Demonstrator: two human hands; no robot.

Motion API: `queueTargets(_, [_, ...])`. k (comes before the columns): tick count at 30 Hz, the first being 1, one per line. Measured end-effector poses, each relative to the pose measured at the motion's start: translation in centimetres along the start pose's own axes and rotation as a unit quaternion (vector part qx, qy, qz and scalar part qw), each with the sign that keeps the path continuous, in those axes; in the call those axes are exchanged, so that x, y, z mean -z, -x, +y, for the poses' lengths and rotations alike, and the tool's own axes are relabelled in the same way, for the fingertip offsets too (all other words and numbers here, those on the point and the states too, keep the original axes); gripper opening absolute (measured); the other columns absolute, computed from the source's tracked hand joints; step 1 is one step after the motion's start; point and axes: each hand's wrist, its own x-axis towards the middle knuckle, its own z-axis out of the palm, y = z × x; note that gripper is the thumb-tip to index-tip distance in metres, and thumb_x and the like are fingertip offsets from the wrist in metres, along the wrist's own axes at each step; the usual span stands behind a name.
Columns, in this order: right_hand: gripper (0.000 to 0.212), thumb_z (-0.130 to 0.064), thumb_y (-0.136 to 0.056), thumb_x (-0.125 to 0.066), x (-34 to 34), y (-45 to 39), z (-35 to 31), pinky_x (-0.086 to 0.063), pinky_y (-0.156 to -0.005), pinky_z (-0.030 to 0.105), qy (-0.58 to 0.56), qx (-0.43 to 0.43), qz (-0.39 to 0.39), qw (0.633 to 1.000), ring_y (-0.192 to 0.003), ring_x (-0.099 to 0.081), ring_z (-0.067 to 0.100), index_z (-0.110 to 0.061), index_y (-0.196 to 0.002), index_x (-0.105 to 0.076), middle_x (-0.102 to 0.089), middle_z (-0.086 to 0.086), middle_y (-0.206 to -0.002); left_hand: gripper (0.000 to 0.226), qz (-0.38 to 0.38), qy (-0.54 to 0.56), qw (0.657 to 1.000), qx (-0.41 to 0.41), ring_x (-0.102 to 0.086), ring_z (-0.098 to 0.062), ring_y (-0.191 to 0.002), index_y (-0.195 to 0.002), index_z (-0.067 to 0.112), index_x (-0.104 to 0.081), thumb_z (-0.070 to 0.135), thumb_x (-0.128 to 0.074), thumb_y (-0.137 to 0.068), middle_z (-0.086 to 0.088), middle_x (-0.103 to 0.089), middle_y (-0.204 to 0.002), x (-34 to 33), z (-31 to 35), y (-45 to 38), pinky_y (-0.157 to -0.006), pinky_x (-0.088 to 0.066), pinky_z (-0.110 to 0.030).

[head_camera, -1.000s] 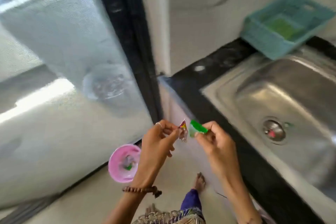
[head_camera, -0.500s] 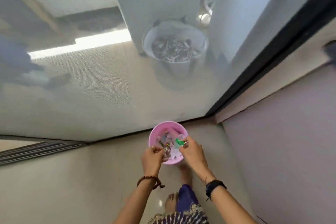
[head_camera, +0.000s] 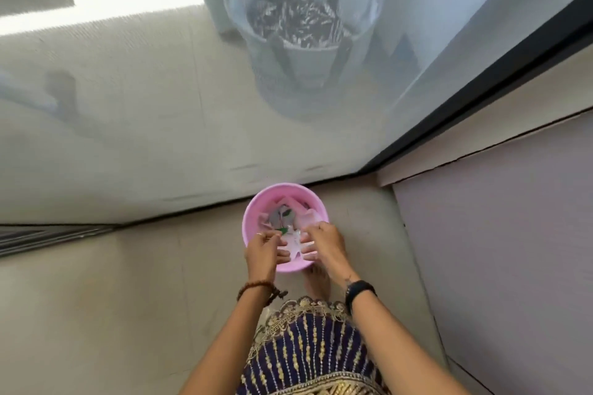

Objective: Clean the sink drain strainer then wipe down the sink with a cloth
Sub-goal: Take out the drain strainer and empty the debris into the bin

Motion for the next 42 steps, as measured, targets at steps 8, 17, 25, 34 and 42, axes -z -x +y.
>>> queueTargets(8, [0.025,-0.017,-0.088,-0.043,13.7,26.9,-12.3,-0.018,-0.027,0.013,-0.365,0.058,-0.046,0.928,-0.026,-0.027,0.004,-0.016,-0.064,-0.050,-0.034,-0.007,-0.036,0.028,-0.253,0.177,0.951,-0.006,-0.041,-0.006,-0.033,-0.057,0.016,-0.057,0.013,-0.051,-0.084,0.007,-0.049,-0.039,-1.2,17.2,28.7,-0.039,-0.030,-0.017])
queueTargets(17, [0.033,-0.017,-0.088,-0.041,31.9,42.5,-13.3,-0.025,-0.029,0.013,-0.492,0.229,0.120,0.831,-0.027,-0.033,0.005,-0.017,-0.057,-0.052,-0.042,-0.006,-0.036,0.020,-0.488,0.014,0.857,-0.163,-0.048,-0.019,-0.041,-0.068,0.008,-0.053,0.012,-0.045,-0.086,-0.011,-0.054,-0.052,-13.7,24.0,49.6,-0.040,-0.034,-0.022])
queueTargets(25, [0.020,-0.018,-0.090,-0.049,53.3,38.4,-4.6,-0.037,-0.050,0.024,-0.267,0.136,0.419,0.857,-0.050,-0.048,0.013,-0.017,-0.076,-0.062,-0.061,0.002,-0.065,0.018,-0.443,-0.339,0.739,-0.378,-0.064,-0.024,-0.064,-0.094,0.002,-0.065,0.012,-0.052,-0.088,-0.015,-0.070,-0.081,-36.4,21.2,53.2,-0.063,-0.056,-0.034])
queueTargets(34, [0.013,-0.020,-0.088,-0.057,66.1,27.2,5.9,-0.046,-0.073,0.029,0.094,0.054,0.448,0.887,-0.091,-0.059,0.023,-0.015,-0.100,-0.056,-0.058,0.005,-0.109,0.026,-0.284,-0.696,0.405,-0.521,-0.060,-0.034,-0.107,-0.111,0.011,-0.060,0.016,-0.042,-0.093,-0.013,-0.064,-0.115,-52.5,12.4,45.9,-0.089,-0.046,-0.040])
queueTargets(42, [0.017,-0.022,-0.091,-0.052,65.6,23.1,8.1,-0.039,-0.068,0.024,0.197,0.093,0.384,0.897,-0.084,-0.053,0.022,-0.010,-0.103,-0.054,-0.052,0.008,-0.105,0.025,-0.270,-0.739,0.291,-0.545,-0.059,-0.034,-0.106,-0.111,0.010,-0.056,0.009,-0.037,-0.094,-0.013,-0.063,-0.114,-54.2,9.2,42.8,-0.083,-0.045,-0.037])
